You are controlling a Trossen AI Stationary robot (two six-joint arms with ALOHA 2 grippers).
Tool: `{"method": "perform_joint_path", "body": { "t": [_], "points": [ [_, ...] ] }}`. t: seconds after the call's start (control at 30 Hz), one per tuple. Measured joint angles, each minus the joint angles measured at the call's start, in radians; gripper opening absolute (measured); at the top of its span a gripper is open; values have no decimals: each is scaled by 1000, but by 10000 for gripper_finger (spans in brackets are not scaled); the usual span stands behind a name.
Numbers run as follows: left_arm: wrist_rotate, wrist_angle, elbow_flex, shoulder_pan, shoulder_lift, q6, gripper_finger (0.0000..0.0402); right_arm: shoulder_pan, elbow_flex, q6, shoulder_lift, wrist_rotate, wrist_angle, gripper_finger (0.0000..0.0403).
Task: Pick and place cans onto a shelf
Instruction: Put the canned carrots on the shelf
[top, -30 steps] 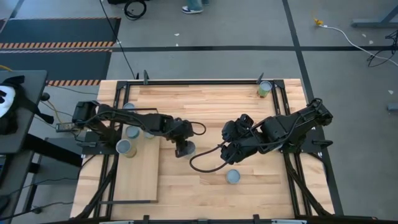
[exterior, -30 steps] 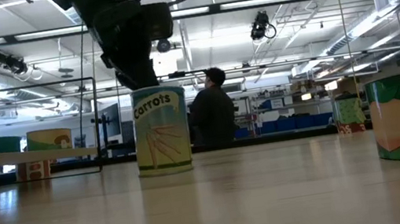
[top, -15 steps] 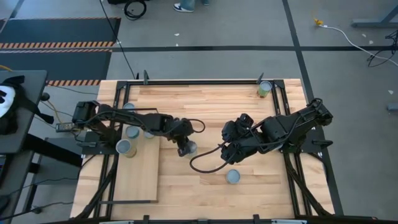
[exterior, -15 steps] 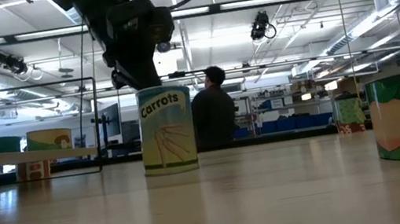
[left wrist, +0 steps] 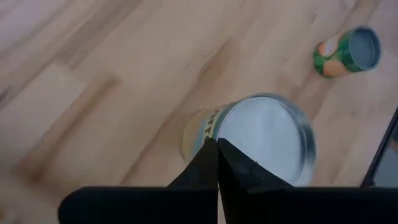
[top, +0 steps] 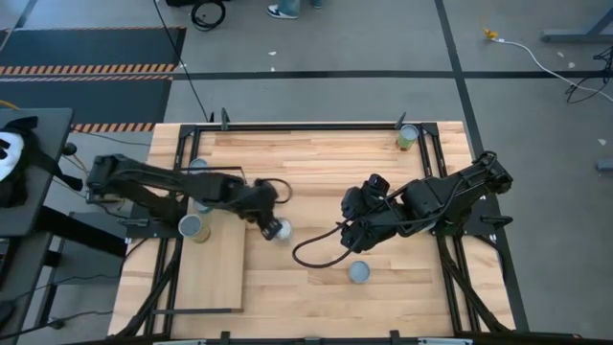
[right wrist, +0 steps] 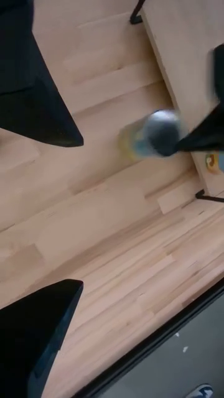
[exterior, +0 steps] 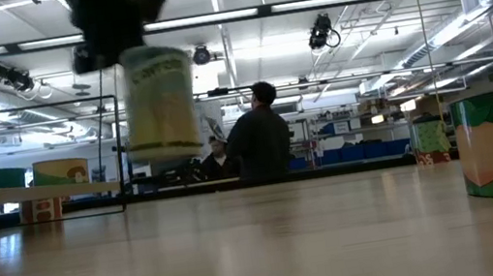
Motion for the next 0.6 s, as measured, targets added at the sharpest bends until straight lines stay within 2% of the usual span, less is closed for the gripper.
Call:
{"method": "perform_joint_path", "body": {
  "t": [0.17, 0.37, 0.5, 0.6],
  "points": [
    [-91, -203, 13, -101, -149, -254, 2, 0, 0, -62, 0, -2, 15, 373],
    [-254, -536, 13, -232, -277, -573, 2, 2, 0, -72, 0, 1, 44, 373],
    [-277, -689, 13, -274, -299, -700, 2, 5, 0, -72, 0, 0, 53, 373],
    [-274, -721, 13, -285, -298, -730, 2, 4, 0, -66, 0, 0, 53, 373]
  ]
}}
